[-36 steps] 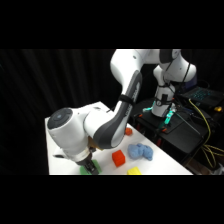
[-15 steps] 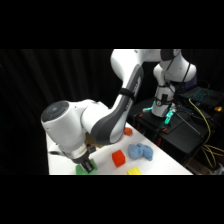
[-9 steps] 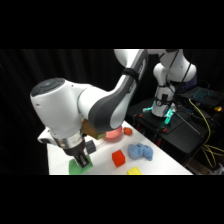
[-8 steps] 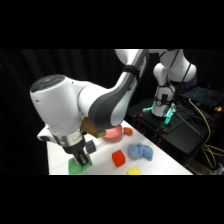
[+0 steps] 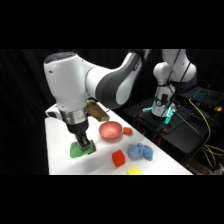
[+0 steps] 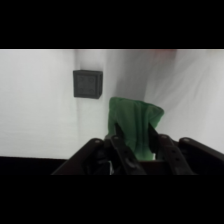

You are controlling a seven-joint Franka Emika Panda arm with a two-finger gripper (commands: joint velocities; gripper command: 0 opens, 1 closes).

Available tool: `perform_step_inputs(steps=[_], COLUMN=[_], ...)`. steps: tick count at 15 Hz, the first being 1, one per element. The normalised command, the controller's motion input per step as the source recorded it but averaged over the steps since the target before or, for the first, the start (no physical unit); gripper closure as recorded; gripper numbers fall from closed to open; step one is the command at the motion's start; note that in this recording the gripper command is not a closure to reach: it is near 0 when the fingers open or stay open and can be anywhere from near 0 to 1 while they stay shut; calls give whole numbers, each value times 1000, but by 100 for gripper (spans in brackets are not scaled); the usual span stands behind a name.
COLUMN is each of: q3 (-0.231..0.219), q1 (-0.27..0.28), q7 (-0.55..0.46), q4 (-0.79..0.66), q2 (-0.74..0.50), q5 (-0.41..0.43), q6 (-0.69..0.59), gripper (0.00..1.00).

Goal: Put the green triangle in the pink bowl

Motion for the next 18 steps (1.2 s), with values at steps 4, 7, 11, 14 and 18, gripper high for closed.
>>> perform_step_inputs(steps=[4, 7, 11, 14, 18], q3=[-77, -57, -39, -19, -4], q1=[-21, -36, -49, -72, -83], q7=[248, 263, 257, 237, 197], q4=[-791, -732, -610, -528, -438], q2=[-591, -555, -477, -412, -330], q5=[-49, -60, -83, -69, -21], q6=[324, 285, 236, 216, 208], gripper=[100, 100, 100, 100, 100])
